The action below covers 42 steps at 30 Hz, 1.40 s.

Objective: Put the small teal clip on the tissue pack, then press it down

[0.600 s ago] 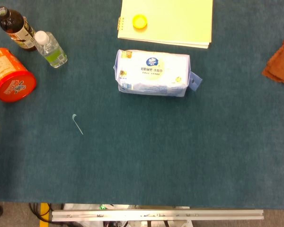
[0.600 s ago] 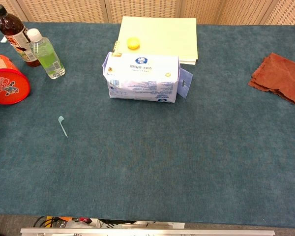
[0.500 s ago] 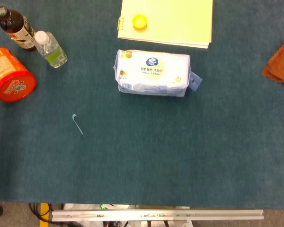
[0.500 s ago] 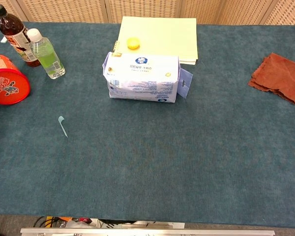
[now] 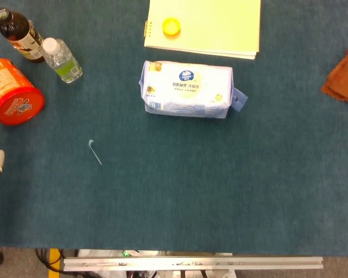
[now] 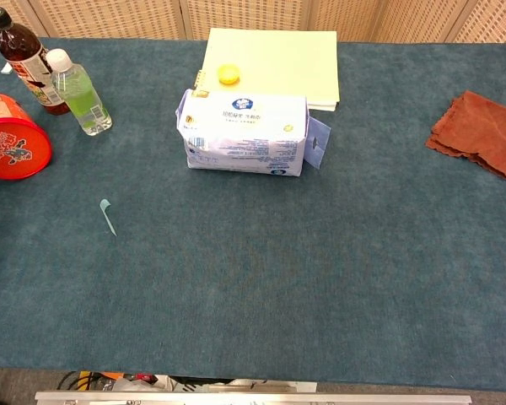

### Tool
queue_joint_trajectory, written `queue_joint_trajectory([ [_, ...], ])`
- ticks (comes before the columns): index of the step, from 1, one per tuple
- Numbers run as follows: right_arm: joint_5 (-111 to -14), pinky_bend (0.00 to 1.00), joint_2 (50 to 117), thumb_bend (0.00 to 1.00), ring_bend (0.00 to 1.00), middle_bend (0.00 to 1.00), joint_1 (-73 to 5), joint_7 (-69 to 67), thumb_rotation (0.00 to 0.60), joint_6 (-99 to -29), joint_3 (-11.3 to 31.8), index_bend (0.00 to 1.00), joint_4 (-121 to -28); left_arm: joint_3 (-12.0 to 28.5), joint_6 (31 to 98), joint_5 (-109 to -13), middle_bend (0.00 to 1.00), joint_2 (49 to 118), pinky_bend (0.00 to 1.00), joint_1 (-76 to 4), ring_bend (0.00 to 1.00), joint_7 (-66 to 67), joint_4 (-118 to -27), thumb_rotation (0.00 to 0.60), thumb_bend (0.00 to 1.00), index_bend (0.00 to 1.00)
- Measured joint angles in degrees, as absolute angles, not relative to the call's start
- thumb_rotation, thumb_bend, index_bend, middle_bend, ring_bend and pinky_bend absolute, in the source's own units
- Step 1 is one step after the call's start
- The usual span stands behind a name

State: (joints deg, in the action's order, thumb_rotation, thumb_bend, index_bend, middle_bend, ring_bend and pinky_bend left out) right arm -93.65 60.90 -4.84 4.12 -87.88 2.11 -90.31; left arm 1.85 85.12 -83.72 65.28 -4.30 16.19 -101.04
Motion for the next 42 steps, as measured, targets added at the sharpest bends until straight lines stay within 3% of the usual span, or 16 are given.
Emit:
queue_joint_trajectory([
  [10,-93.63,0.19,59.30,0.36,0.11,0.22,-6.30,5.76,0.600,-88.01,3.95,0.00,-92.20,1.39,79.64,-86.86,0.22,63.17,0.11,-8.02,0.21,10.89,-99.88,0.600,0.36,0.23],
  [13,-93.49,0.19,58.66,0.36,0.11,0.22,-6.74,6.32,0.600,-87.82,4.36,0.00,-92.95,1.17,77.85,-88.00,0.27,62.59,0.16,-9.36,0.26,9.37,-99.30,0.600,0.36,0.23],
  [16,-93.37,0.19,58.10,0.36,0.11,0.22,-7.10,6.78,0.600,-87.64,4.71,0.00,-93.73,0.91,75.68,-89.10,0.43,62.06,0.31,-10.93,0.45,7.80,-98.61,0.600,0.36,0.25],
  [21,-93.25,0.19,57.72,0.36,0.11,0.22,-7.44,7.13,0.600,-87.23,4.81,0.00,-94.45,0.25,71.46,-91.70,0.81,61.70,0.64,-14.29,0.81,3.98,-96.32,0.600,0.36,0.31],
  [24,-93.10,0.19,57.64,0.36,0.11,0.22,-7.41,7.25,0.600,-87.11,4.66,0.00,-94.60,-0.30,69.77,-94.41,0.94,61.98,0.77,-16.36,0.93,1.33,-93.74,0.600,0.36,0.34],
  [29,-92.98,0.19,57.69,0.36,0.11,0.22,-7.19,7.42,0.600,-87.29,4.46,0.00,-94.77,-1.43,68.19,-99.37,1.00,63.69,0.81,-19.81,0.98,-3.80,-87.76,0.600,0.36,0.40],
  [42,-92.39,0.19,57.39,0.36,0.11,0.22,-6.72,8.62,0.600,-87.36,4.14,0.00,-95.59,-5.43,66.15,-108.83,1.00,73.05,0.82,-27.65,1.00,-7.85,-72.65,0.600,0.28,0.43],
])
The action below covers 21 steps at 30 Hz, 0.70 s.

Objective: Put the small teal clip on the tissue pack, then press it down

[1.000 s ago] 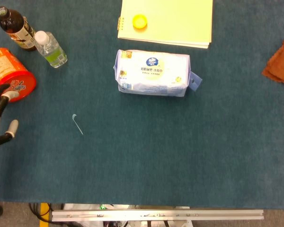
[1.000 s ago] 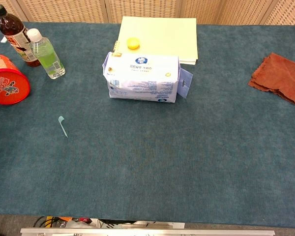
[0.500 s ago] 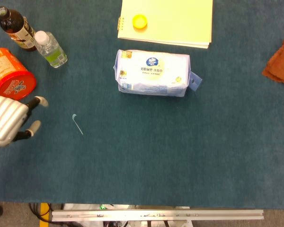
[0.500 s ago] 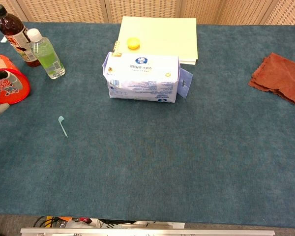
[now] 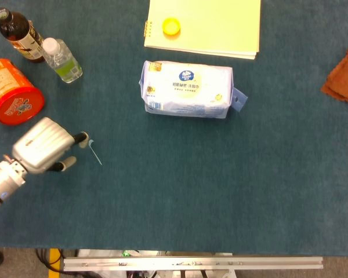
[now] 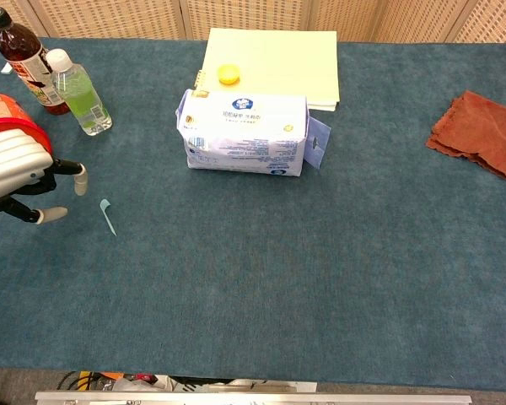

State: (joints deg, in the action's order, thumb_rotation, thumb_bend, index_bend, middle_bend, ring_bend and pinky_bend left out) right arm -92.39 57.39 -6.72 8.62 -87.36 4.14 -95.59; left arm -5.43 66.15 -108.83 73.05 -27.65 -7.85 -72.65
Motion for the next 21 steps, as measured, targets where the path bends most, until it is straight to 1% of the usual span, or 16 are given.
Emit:
queue_joint_trajectory([
  [10,-92.24,0.19,57.71,0.36,0.11,0.22,-6.90,9.72,0.600,-86.89,4.07,0.00,-96.08,-7.77,65.58,-111.38,1.00,78.71,0.82,-31.03,1.00,-7.40,-66.02,0.600,0.28,0.44],
  [15,-92.06,0.19,57.73,0.36,0.12,0.22,-6.78,9.92,0.600,-87.06,4.09,0.00,-96.21,-8.79,64.93,-111.61,1.00,80.13,0.82,-32.44,1.00,-6.58,-63.55,0.600,0.28,0.44],
  [21,-91.90,0.19,57.70,0.36,0.12,0.22,-6.69,9.72,0.600,-87.10,4.08,0.00,-96.04,-9.77,64.96,-110.83,1.00,80.71,0.82,-32.96,1.00,-6.30,-63.16,0.600,0.28,0.44],
])
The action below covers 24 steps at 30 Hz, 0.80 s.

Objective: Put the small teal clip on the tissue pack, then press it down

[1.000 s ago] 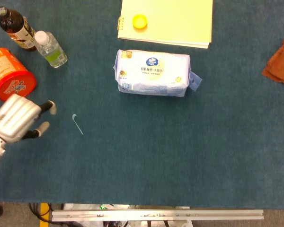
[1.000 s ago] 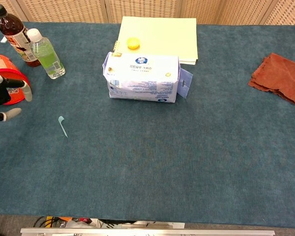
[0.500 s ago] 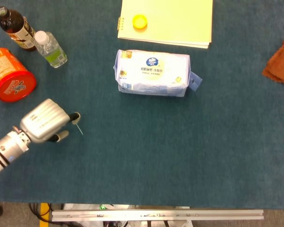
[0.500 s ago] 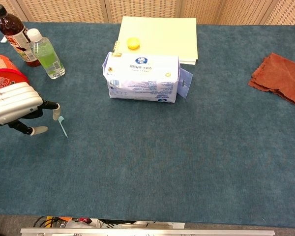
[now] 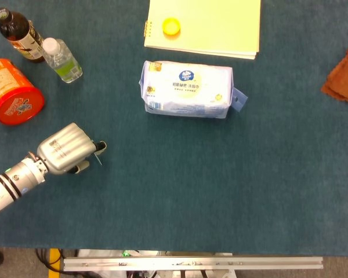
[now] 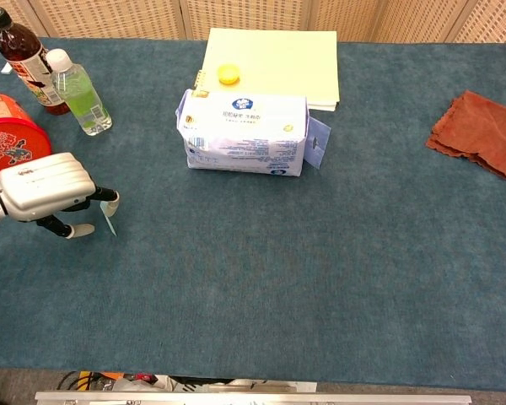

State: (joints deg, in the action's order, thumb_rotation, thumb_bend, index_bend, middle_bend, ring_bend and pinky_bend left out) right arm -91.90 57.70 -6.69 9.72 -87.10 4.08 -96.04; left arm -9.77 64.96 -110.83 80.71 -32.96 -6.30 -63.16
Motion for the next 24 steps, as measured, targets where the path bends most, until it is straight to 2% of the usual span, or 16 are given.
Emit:
queue_joint_trajectory([
  [24,-91.70,0.19,57.96,0.36,0.12,0.22,-6.44,8.06,0.600,-87.57,4.09,0.00,-94.64,-10.92,60.81,-106.67,1.00,80.92,0.82,-35.77,1.00,-3.02,-64.96,0.600,0.28,0.43],
])
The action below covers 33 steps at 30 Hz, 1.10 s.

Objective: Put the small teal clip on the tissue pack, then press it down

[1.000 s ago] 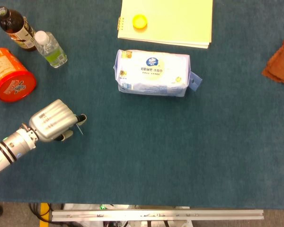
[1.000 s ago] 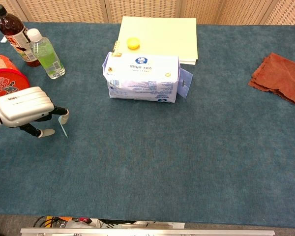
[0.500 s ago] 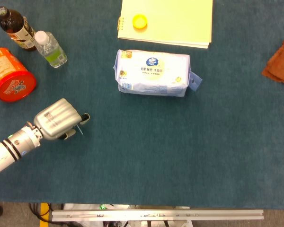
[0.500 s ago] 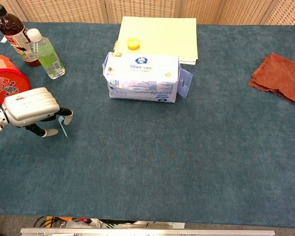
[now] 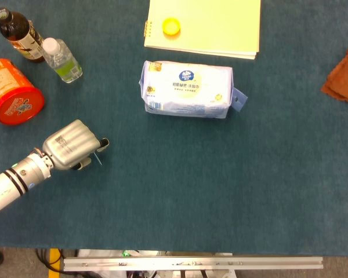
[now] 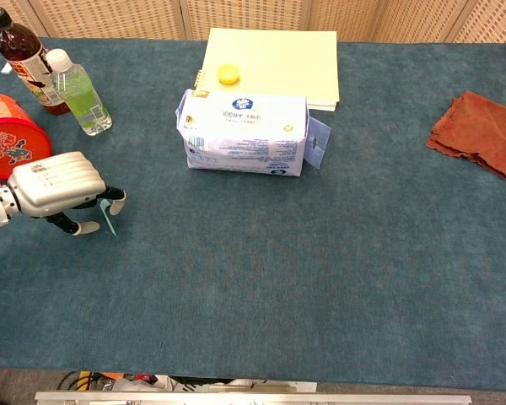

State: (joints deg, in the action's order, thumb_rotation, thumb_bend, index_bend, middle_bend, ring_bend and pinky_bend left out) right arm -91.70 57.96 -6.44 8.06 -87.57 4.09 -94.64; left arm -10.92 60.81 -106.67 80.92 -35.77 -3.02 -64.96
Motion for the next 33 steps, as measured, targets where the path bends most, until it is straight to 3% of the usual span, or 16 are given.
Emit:
queue_joint_trajectory([
  [33,-91.69,0.19,57.29,0.36,0.12,0.22,-5.68,8.11,0.600,-89.30,4.58,0.00,-95.16,-12.34,60.31,-104.58,1.00,84.45,0.82,-36.54,1.00,-5.08,-61.42,0.600,0.28,0.52],
])
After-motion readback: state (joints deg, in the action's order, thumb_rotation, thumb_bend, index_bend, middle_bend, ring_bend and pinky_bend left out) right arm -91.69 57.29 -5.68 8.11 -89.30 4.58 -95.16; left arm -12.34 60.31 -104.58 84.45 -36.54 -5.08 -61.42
